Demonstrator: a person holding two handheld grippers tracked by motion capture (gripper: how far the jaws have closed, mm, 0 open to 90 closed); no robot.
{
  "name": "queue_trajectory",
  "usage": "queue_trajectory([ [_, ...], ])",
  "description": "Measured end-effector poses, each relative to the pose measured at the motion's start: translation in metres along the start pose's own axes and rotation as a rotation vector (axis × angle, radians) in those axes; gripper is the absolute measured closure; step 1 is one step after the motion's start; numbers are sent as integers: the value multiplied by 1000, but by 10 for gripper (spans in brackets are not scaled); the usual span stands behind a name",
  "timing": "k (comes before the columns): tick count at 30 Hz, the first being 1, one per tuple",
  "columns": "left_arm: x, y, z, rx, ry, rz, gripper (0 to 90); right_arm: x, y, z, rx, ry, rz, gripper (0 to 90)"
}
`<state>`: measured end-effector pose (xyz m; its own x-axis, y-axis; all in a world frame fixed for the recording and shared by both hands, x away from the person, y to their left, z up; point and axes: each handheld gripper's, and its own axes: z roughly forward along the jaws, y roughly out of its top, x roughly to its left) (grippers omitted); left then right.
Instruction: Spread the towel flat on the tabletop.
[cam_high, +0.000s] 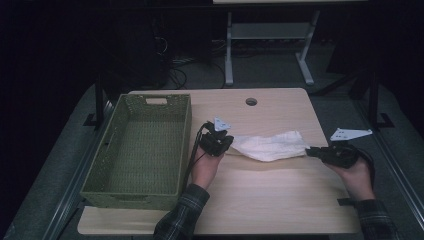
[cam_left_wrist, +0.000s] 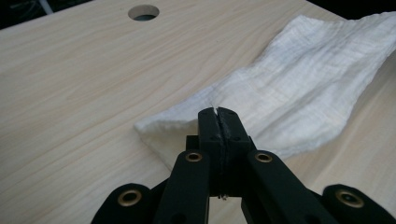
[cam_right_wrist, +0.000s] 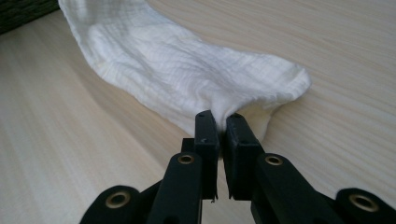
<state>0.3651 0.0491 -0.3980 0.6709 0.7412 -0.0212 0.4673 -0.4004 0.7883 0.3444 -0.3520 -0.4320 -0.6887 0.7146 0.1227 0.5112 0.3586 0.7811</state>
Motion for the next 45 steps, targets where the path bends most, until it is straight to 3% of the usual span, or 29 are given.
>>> queue_trajectory([
  [5,-11,-9,-21,-5,-5,0,891,8,-7,-12,-6,8,-20,843],
  [11,-30,-22,-33,17,-29,28,891,21,-20,-24,3,27,-29,843],
  [23,-46,-61,-42,145,-50,30,890,39,-46,-30,77,74,-23,843],
  [29,-59,-74,-33,230,-78,48,885,47,-59,-22,159,76,-32,832],
  [30,-59,-74,-32,234,-81,44,878,46,-60,-22,161,76,-39,811],
  [32,-58,-72,-33,216,-62,52,770,44,-59,-23,157,76,-26,727],
  [36,-53,-63,-31,189,-49,52,636,39,-50,-28,126,50,-40,666],
  [39,-48,-55,-27,181,-44,58,590,33,-42,-30,96,44,-34,650],
  [45,-32,-36,-11,151,-26,49,591,17,-20,-18,49,25,-35,676],
])
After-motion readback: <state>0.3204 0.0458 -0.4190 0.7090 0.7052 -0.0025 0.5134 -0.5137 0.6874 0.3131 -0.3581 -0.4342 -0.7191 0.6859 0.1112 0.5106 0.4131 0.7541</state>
